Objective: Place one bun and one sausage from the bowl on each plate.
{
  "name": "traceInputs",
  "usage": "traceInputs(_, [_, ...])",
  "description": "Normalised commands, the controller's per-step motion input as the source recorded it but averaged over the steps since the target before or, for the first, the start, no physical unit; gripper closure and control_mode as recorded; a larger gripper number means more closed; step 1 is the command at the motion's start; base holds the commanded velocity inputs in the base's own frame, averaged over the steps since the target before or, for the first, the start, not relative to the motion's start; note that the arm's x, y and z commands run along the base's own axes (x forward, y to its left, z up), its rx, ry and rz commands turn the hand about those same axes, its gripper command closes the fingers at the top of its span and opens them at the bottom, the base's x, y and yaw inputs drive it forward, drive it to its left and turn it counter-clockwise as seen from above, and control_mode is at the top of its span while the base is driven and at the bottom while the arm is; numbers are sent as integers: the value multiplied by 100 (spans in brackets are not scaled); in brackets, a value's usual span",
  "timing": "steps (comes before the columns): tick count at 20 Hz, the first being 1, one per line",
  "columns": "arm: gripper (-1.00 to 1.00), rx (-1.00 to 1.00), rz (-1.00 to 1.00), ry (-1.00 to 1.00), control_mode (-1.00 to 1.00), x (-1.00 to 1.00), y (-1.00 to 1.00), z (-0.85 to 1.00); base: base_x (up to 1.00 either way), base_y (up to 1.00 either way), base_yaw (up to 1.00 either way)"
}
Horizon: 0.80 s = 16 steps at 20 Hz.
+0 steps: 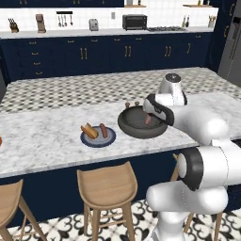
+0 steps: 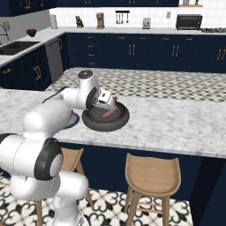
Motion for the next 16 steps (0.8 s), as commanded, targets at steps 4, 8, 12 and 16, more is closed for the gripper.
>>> traceInputs(4, [-100, 1, -14, 4, -100, 96, 0, -67, 0, 0, 0])
traceInputs(8, [-100, 5, -6, 13, -100, 69, 0, -55, 0, 0, 0])
traceInputs(12, [-100, 3, 0, 15, -100, 54, 0, -30, 0, 0, 0])
traceInputs(16, [-100, 0, 0, 5, -100, 53, 0, -26, 0, 0, 0])
